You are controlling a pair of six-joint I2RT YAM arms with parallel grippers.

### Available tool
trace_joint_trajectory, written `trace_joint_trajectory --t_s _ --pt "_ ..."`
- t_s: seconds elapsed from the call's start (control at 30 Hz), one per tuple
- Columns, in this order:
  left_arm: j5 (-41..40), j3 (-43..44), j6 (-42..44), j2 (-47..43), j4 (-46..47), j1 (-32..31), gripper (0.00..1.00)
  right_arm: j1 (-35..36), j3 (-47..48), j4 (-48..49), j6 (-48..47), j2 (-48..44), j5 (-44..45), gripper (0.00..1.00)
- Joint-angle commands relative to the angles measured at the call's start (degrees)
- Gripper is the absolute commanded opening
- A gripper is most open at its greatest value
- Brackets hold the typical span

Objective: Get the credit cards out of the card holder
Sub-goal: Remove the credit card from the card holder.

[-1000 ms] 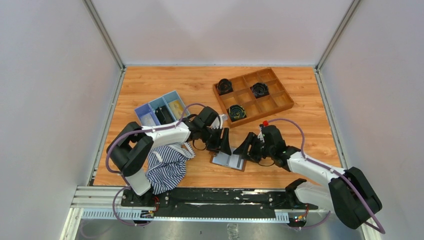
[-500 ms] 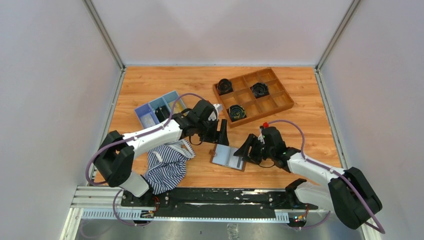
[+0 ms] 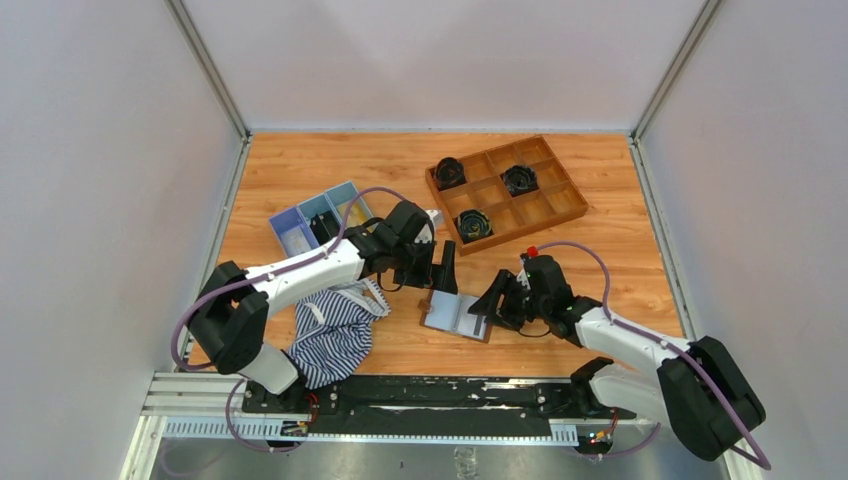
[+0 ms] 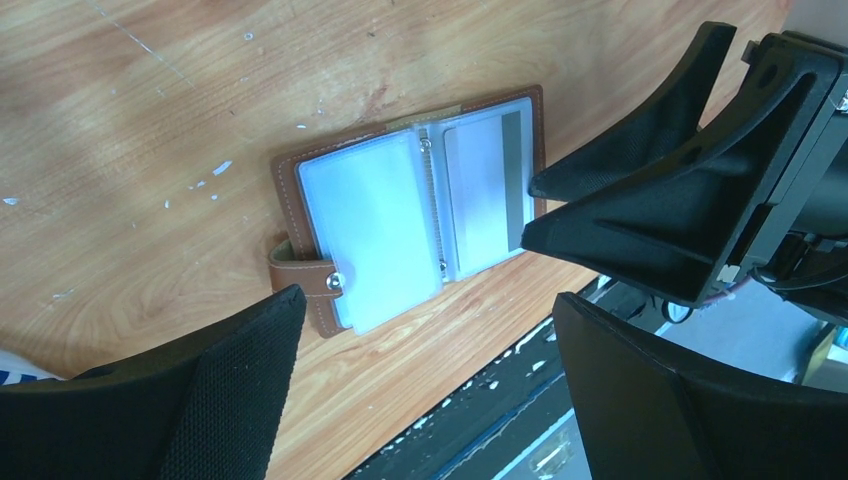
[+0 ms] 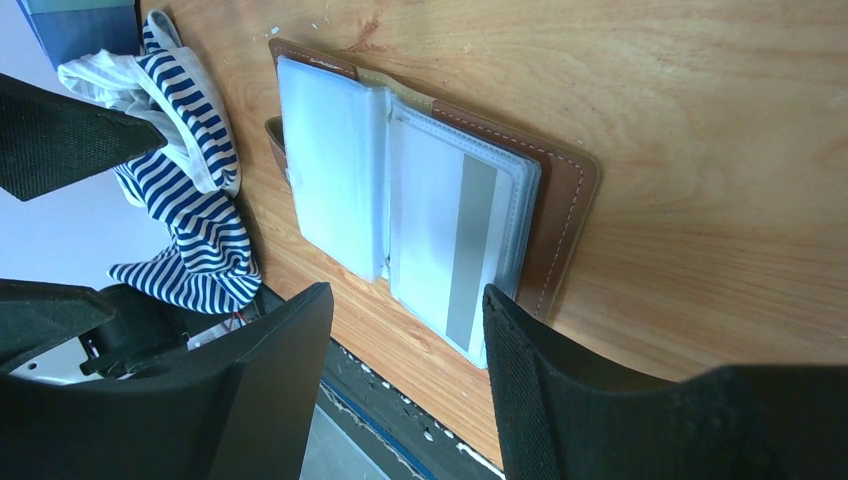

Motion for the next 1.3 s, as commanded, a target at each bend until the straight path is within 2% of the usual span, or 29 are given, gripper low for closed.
trace_joint_trajectory --t_s 0.0,0.67,1.27 --pt "-0.8 0.7 0.5 0.6 -0.8 -0.4 1.00 0.8 -1.0 -0.2 -0.7 0.7 0.6 0.61" --pt "-0.5 0.7 0.5 1.2 -0.6 -0.3 1.00 0.8 -1.4 -1.8 -0.8 -1.1 1.6 0.60" --pt "0.2 1.1 0.5 2.1 -0.3 -0.3 1.00 0.8 0.6 1.6 -0.8 2.8 -1.0 0.60"
